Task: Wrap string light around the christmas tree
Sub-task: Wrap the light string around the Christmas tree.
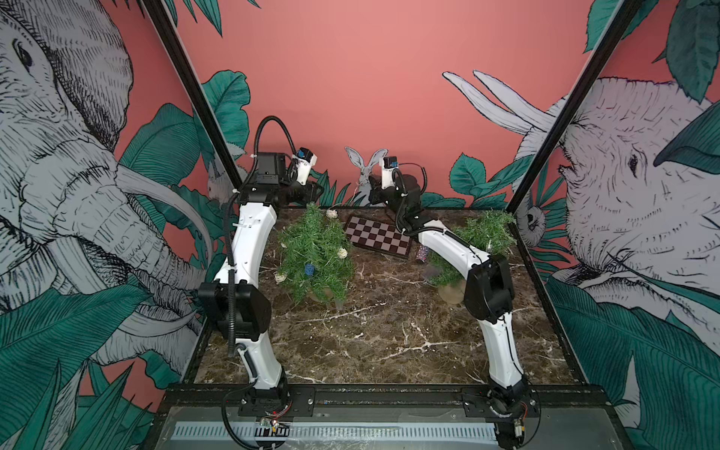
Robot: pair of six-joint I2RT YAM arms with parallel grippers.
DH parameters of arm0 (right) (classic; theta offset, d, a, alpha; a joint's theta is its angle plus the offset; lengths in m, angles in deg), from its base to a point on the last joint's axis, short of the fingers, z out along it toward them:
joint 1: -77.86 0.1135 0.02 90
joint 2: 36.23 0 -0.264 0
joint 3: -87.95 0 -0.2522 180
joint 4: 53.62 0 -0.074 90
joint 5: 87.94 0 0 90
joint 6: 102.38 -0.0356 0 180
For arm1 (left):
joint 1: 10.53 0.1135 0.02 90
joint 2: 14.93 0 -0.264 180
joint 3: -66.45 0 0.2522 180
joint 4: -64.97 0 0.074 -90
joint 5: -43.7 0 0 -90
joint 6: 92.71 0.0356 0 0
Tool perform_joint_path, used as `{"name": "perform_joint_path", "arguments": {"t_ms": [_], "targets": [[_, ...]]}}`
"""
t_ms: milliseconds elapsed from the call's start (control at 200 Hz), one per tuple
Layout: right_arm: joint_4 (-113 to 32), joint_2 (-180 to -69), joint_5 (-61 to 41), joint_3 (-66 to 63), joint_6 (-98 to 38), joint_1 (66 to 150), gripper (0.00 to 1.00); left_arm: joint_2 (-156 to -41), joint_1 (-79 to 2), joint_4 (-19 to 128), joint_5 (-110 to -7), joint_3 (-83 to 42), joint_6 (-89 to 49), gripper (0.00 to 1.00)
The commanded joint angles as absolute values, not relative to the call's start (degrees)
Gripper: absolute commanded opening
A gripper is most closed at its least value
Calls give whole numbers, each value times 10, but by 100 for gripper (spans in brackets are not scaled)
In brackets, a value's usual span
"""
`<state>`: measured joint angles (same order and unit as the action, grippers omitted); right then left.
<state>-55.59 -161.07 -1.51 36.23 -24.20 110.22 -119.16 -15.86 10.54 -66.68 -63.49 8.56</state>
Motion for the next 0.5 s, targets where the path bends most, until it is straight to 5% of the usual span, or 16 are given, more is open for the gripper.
{"name": "perform_joint_path", "arguments": {"t_ms": [0,495], "targets": [[-542,-1558,-1,361,-208,1097,0,-1156,-156,35,-556,-680,69,44],[-428,-1439,74,173,-183,1112,0,-938,-153,48,-587,-512,-39,55]]}}
